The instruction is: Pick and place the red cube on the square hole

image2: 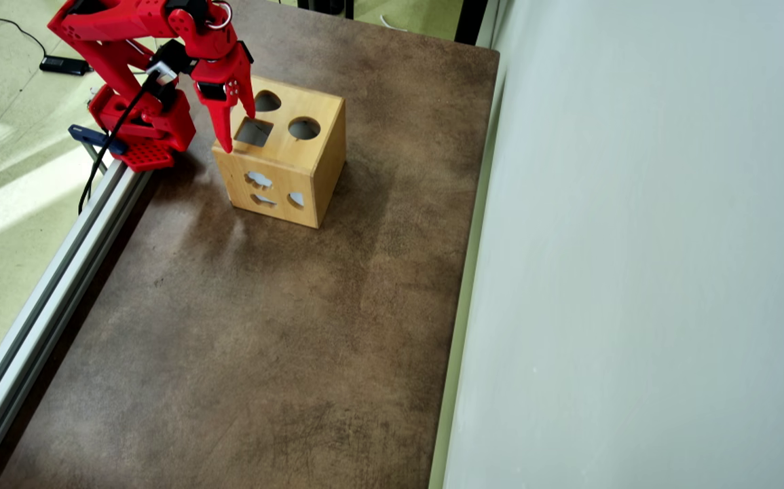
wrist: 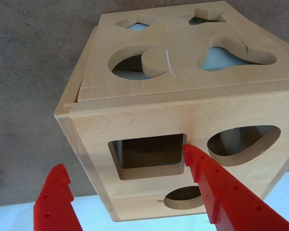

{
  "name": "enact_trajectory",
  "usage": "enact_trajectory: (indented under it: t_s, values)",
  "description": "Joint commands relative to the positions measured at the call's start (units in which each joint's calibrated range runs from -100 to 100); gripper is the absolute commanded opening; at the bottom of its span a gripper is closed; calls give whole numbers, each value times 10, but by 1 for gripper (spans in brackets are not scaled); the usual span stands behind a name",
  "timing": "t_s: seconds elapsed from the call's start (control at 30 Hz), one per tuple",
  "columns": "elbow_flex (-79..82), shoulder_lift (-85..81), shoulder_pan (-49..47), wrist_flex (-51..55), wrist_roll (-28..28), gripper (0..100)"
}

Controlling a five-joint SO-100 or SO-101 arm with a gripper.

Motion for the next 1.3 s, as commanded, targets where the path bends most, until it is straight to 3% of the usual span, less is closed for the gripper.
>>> enact_trajectory:
  t_s: [0.0, 1.27]
  values:
    - [-7, 2, -3, 9, 2, 37]
    - [-139, -23, -40, 11, -4, 36]
